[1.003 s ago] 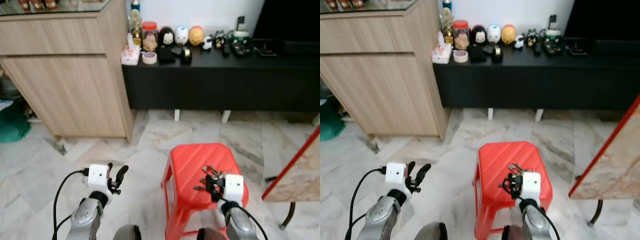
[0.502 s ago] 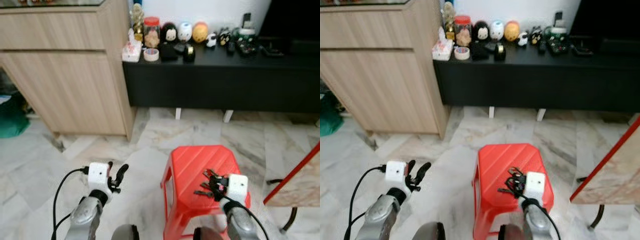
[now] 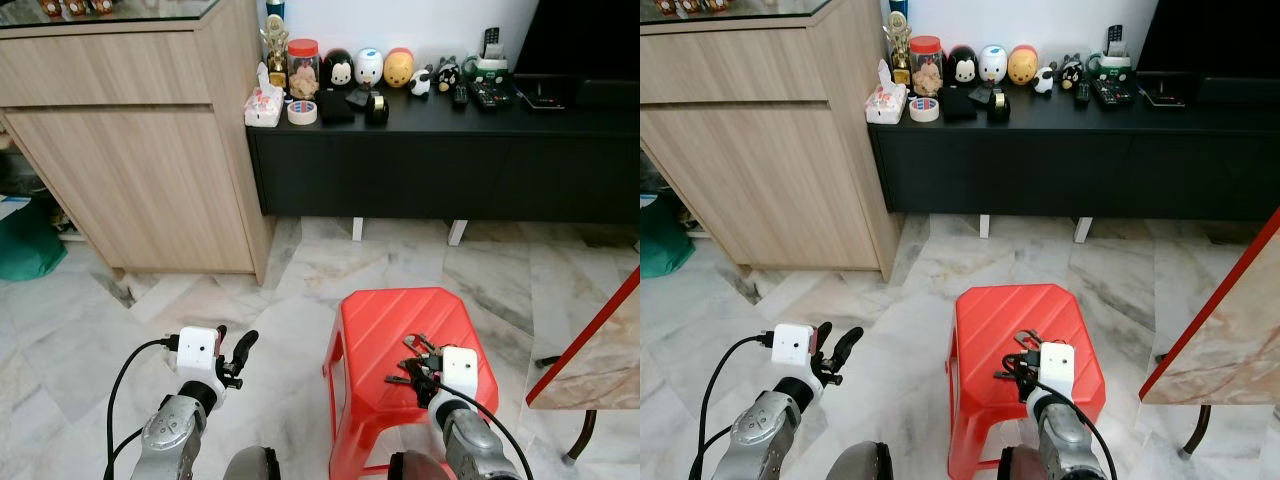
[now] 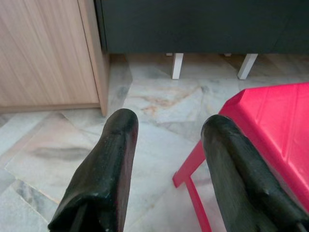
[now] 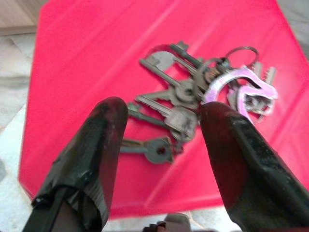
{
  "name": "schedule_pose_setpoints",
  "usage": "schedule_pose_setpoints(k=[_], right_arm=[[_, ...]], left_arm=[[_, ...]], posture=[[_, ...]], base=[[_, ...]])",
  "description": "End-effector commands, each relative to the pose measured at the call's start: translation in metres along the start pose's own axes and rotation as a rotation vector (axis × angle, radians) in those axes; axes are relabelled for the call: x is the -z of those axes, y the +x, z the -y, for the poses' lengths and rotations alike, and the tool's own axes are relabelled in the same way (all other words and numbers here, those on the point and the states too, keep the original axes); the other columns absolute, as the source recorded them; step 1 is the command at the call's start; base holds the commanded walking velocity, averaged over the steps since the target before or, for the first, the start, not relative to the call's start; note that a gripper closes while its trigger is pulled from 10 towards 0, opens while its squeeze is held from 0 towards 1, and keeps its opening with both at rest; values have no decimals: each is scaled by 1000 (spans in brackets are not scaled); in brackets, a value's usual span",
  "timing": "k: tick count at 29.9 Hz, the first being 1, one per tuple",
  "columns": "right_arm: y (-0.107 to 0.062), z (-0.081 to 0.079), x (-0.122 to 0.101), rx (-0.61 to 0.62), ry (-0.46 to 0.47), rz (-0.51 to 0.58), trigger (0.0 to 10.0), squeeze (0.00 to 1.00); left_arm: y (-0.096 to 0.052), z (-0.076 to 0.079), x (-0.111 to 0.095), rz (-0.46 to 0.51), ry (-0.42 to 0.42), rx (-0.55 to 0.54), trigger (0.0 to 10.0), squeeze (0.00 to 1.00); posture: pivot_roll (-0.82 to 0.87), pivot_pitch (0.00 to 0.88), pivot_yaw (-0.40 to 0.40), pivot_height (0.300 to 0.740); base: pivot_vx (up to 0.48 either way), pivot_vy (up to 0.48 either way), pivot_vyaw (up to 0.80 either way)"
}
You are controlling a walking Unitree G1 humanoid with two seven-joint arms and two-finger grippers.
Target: Hang keys on a hook
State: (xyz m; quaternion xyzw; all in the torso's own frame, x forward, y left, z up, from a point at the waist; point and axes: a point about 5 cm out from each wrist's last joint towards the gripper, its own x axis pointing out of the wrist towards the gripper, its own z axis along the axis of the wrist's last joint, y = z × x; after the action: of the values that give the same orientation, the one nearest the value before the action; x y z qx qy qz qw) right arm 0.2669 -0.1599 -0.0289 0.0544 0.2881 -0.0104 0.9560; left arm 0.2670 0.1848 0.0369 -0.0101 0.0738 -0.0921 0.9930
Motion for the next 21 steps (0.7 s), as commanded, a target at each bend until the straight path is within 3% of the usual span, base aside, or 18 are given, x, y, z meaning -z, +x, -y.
schedule_pose_setpoints(k=[1,8,21], right_arm=[[2,-2,-1,3,21,-28,10000,0],[3,-3,-3,9,9,-37,10000,0],[3,2,-4,60,101,-13,10000,0]], left_arm=[[-1,1,0,-4,-4,1,10000,0],[2,6,-5,12,-9,10,10000,0],[-8,6,-1,-8,-7,12,10000,0]], posture=[[36,75,5,626],[52,104,-2,626],[56,141,4,626]], base=[[0,0,0],[0,0,0],[0,0,0]])
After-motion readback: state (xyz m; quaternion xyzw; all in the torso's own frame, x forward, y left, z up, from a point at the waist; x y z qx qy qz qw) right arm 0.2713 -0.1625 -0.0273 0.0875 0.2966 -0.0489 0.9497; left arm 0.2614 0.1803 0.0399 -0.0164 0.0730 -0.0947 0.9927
